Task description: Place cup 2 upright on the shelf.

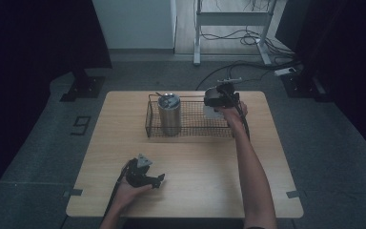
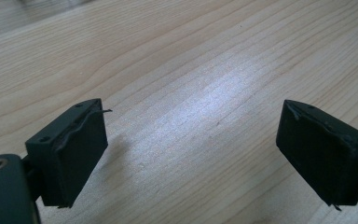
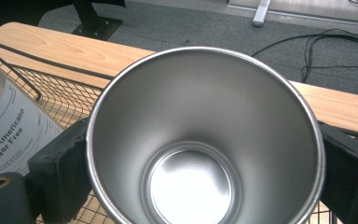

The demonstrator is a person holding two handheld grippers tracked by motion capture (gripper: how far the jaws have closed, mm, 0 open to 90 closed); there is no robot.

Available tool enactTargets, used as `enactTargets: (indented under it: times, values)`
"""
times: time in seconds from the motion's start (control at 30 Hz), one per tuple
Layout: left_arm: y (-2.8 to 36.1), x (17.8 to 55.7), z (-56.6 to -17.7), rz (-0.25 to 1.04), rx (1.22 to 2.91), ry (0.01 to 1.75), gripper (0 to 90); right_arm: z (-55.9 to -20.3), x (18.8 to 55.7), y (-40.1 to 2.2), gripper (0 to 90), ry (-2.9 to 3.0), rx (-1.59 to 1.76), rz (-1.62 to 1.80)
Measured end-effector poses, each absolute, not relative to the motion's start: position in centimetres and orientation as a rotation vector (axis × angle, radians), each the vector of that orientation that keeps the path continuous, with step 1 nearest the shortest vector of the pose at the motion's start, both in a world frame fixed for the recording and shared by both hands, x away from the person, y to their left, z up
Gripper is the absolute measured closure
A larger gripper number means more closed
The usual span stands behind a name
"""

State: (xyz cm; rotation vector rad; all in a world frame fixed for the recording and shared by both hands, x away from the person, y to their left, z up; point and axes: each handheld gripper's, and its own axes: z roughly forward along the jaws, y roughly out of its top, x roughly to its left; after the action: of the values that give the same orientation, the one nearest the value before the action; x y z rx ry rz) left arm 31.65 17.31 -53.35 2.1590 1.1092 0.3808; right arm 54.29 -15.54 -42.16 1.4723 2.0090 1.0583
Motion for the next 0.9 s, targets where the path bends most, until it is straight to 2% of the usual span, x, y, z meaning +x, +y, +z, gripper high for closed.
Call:
enactTargets:
  times: [0.9]
  values:
    - [17.2,31.6,-53.4,0.382,2.163,1.105,8.9,-45.3,54.2,-15.0,6.3,2.071,1.483,0.994]
